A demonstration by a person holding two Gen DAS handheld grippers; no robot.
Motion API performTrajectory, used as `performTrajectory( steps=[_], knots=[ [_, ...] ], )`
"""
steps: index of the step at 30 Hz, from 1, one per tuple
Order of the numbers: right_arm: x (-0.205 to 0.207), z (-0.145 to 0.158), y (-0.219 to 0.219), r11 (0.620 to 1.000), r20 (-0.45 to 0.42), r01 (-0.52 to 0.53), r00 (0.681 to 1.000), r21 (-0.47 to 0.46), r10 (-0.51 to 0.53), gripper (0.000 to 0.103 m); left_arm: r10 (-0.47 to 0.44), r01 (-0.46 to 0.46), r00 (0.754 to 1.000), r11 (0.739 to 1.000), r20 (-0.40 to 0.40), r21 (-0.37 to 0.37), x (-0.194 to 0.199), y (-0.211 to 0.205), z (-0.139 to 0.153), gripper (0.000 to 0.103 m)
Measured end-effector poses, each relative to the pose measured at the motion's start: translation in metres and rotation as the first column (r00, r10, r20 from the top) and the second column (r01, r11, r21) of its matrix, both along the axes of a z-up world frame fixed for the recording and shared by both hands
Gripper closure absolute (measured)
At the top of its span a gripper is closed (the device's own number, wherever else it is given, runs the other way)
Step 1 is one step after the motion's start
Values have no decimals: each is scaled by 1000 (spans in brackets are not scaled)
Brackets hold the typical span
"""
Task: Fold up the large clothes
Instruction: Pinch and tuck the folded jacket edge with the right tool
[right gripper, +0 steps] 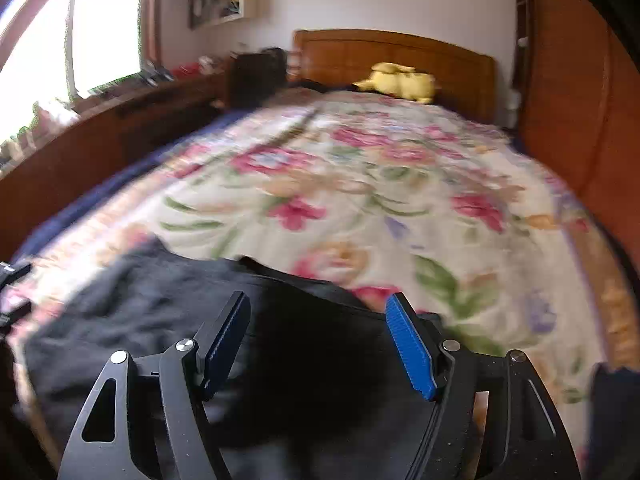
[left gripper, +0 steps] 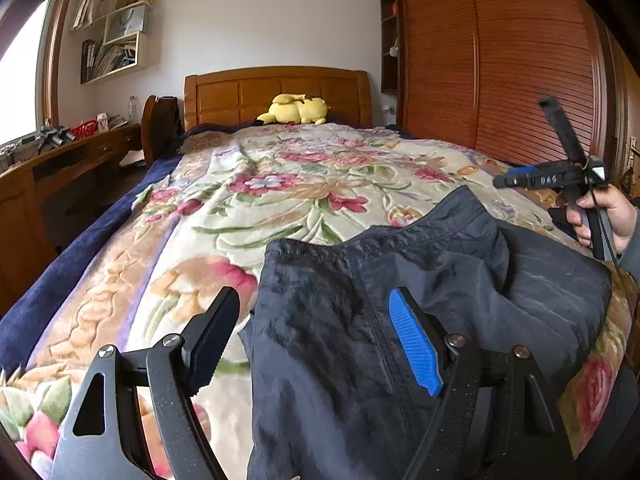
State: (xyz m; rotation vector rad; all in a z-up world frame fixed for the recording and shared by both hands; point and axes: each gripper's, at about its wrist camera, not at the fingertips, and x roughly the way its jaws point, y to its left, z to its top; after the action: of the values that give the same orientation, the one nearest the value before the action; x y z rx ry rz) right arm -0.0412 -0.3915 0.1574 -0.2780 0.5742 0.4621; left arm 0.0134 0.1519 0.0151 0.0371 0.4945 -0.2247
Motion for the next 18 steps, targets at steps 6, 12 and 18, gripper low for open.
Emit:
performTrajectory(
  steps=[6, 12, 18],
  knots=[
    [66, -52, -35, 982, -171, 168, 969, -86, -181, 31, 22, -22, 999, 1000, -30, -7, 6, 10, -11, 25],
    [117, -80, -38, 987, -318, 155, 935, -38, -159, 54, 36, -35, 998, 999, -45, 8, 8, 17, -18, 25],
    [79, -46, -51, 987, -97, 149, 983, -59, -154, 97, 43, -43, 998, 999, -54, 0, 7, 23, -20, 25]
  ],
)
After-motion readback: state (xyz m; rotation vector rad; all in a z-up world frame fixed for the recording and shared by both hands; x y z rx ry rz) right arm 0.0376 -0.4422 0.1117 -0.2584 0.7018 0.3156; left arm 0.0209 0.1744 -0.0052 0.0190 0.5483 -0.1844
